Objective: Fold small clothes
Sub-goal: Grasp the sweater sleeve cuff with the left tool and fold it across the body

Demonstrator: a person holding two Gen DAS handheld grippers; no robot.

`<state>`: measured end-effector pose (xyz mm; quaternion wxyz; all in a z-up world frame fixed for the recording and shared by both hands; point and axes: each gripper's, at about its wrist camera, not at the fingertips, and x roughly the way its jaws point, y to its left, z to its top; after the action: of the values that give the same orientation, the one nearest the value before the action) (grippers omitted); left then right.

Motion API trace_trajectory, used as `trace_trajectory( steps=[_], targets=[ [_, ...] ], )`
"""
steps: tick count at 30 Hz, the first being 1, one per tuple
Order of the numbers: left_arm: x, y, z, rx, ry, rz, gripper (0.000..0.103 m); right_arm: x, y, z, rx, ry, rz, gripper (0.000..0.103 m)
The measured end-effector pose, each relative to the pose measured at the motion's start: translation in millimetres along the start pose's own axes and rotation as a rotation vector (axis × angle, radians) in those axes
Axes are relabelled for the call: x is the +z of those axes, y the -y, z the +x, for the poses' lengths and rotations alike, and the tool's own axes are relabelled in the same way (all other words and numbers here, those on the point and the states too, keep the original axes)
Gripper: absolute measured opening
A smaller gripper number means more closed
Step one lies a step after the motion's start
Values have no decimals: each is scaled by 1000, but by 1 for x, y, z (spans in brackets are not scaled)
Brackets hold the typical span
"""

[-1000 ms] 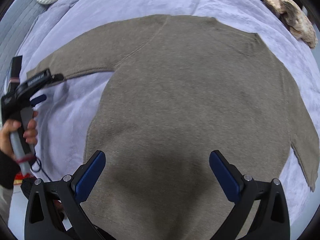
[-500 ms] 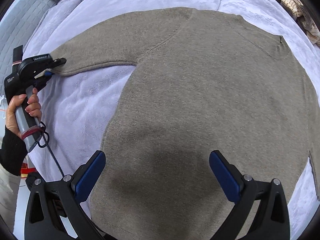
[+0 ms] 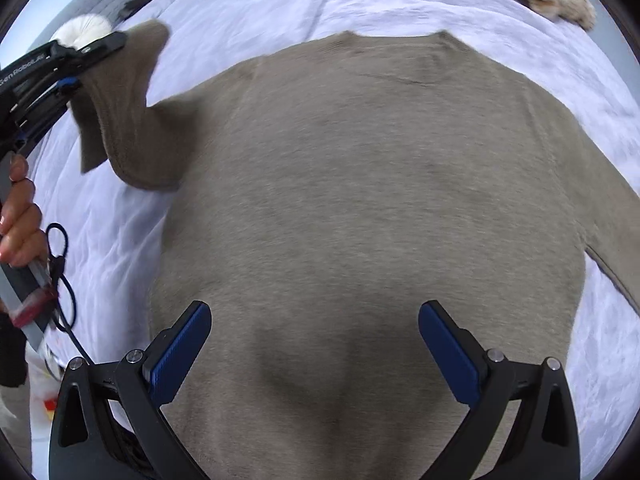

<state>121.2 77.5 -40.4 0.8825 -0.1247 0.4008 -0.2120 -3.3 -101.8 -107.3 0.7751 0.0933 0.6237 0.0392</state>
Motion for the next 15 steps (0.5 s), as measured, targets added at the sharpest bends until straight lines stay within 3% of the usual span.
trace_trajectory(
  steps=[3,6,10,12,13,14,15],
  targets=[
    [-23,48,38,-69,-107,67,9,-2,30,-6,-14,16,72,103],
    [-47,80,77,-67,-214,122,9,-6,61,-4,-27,14,148,103],
    [-91,79,103,-10,-303,168,9,-13,96,3,-40,-10,233,103],
    [-98,78,107,10,-339,173,15,-13,106,7,-54,-20,256,103],
    [-100,76,108,14,-354,164,42,-11,108,7,-60,-21,262,103],
    [-101,71,102,22,-348,156,77,-9,109,8,-65,-20,267,103],
    [-100,66,93,45,-320,154,89,-5,109,9,-68,-16,268,103]
  ],
)
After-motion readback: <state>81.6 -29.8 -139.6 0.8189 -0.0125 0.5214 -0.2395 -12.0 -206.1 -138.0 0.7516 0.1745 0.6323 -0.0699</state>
